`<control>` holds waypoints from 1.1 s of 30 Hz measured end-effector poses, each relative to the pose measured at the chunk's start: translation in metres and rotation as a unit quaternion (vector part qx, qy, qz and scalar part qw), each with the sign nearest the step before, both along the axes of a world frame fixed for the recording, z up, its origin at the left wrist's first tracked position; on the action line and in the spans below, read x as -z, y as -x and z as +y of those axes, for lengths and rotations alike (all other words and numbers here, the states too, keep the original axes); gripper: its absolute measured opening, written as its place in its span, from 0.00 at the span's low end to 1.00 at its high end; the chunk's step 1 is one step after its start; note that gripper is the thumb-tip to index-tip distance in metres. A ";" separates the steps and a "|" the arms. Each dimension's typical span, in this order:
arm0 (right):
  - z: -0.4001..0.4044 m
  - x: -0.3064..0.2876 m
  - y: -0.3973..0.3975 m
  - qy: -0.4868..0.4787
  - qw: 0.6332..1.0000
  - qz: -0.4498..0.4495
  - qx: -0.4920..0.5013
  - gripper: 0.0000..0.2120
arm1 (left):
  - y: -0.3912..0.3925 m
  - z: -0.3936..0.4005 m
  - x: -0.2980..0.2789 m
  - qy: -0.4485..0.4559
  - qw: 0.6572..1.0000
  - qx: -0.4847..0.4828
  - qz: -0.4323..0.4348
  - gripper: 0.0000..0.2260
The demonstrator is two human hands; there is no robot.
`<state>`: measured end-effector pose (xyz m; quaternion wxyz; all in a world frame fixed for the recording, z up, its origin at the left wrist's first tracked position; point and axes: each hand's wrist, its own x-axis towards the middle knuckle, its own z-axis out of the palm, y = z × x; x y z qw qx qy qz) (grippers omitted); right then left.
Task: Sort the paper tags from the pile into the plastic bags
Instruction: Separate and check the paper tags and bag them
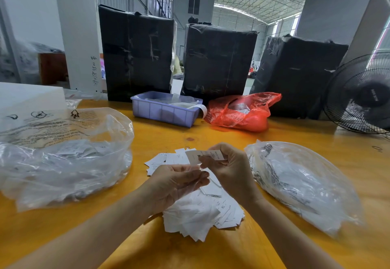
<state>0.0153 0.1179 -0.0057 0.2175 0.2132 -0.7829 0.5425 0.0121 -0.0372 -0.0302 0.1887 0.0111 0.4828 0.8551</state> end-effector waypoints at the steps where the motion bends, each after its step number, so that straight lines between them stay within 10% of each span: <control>1: 0.000 0.000 0.000 -0.002 1.000 0.002 0.001 0.10 | 0.000 0.000 0.000 -0.001 1.000 0.000 0.000 0.06; 33: 0.007 -0.001 0.006 -0.075 0.994 -0.075 -0.019 0.06 | 0.002 -0.005 0.002 0.046 0.998 -0.019 0.034 0.18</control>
